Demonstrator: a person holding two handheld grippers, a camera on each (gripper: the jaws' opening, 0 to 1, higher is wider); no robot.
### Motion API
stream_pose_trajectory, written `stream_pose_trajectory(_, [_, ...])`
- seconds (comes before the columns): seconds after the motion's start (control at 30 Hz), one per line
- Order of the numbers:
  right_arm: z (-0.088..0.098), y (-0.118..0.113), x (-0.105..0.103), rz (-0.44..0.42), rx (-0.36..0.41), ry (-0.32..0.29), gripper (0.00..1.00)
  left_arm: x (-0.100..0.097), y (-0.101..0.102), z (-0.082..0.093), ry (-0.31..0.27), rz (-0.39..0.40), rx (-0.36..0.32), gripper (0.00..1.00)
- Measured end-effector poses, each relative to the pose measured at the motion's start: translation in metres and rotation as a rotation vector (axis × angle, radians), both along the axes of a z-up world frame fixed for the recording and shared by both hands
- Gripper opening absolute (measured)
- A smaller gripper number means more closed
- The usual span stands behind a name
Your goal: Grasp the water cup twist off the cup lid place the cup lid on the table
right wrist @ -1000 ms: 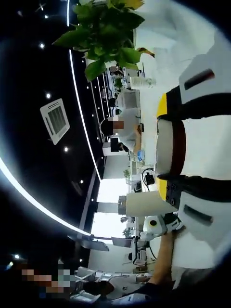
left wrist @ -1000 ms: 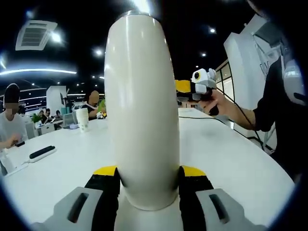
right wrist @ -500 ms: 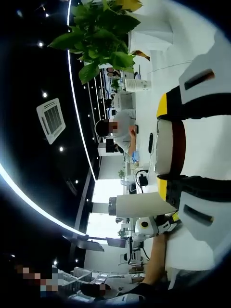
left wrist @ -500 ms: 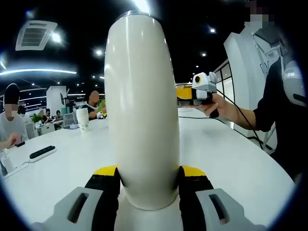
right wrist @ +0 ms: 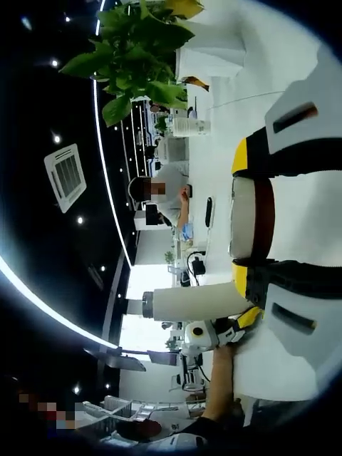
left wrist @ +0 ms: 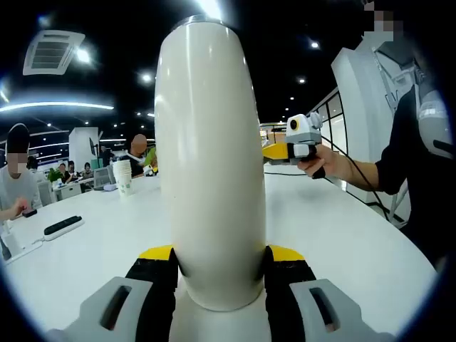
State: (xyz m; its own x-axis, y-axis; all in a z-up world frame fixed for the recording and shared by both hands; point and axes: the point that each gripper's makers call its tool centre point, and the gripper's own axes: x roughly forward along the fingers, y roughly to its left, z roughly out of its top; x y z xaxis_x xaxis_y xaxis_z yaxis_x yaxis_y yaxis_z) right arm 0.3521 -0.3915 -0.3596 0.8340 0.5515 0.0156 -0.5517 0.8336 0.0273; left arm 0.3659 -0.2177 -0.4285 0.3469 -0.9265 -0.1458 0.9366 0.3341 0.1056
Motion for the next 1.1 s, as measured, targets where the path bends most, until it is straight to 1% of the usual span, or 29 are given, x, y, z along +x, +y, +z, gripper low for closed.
stream_pose_trajectory(0.1, [-0.003, 0.004, -0.003, 0.030, 0.019, 0.016, 0.47, 0.000, 0.000, 0.000, 0.000, 0.000, 0.000, 0.49])
stream_pose_trajectory(0.13, [-0.005, 0.004, -0.003, 0.039, 0.014, 0.022, 0.47, 0.000, 0.000, 0.000, -0.001, 0.001, 0.000, 0.49])
stream_pose_trajectory(0.23, [-0.019, 0.005, -0.004, 0.054, -0.026, 0.055, 0.47, 0.000, 0.000, 0.000, -0.002, 0.002, 0.001, 0.49])
stream_pose_trajectory(0.3, [-0.025, 0.004, -0.004, 0.058, -0.033, 0.074, 0.47, -0.001, 0.000, 0.000, -0.001, 0.001, 0.001, 0.49])
stream_pose_trajectory(0.37, [-0.033, 0.004, -0.006, 0.077, -0.007, 0.113, 0.47, -0.001, 0.000, 0.000, -0.001, 0.001, 0.001, 0.49])
stream_pose_trajectory(0.4, [-0.034, 0.003, -0.005, 0.078, -0.007, 0.116, 0.47, -0.001, 0.000, 0.000, -0.001, 0.001, 0.000, 0.49])
stream_pose_trajectory(0.63, [-0.054, 0.010, -0.007, 0.100, -0.041, 0.171, 0.47, -0.001, 0.001, 0.000, -0.001, 0.001, 0.000, 0.49])
stream_pose_trajectory(0.73, [-0.059, 0.017, -0.009, 0.112, -0.067, 0.180, 0.47, -0.001, 0.000, 0.000, -0.002, 0.000, 0.000, 0.49])
stream_pose_trajectory(0.9, [-0.078, 0.023, -0.010, 0.133, -0.114, 0.215, 0.47, -0.001, 0.000, 0.000, -0.001, 0.000, 0.000, 0.49])
stream_pose_trajectory(0.97, [-0.077, 0.026, -0.011, 0.143, -0.118, 0.209, 0.47, 0.000, 0.000, 0.000, 0.000, 0.000, 0.000, 0.49])
stream_pose_trajectory(1.03, [-0.078, 0.028, -0.011, 0.151, -0.186, 0.187, 0.47, 0.001, 0.001, 0.001, 0.000, -0.001, -0.001, 0.49])
stream_pose_trajectory(1.1, [-0.080, 0.032, -0.013, 0.161, -0.211, 0.194, 0.47, 0.000, 0.000, 0.001, -0.001, -0.001, -0.001, 0.49])
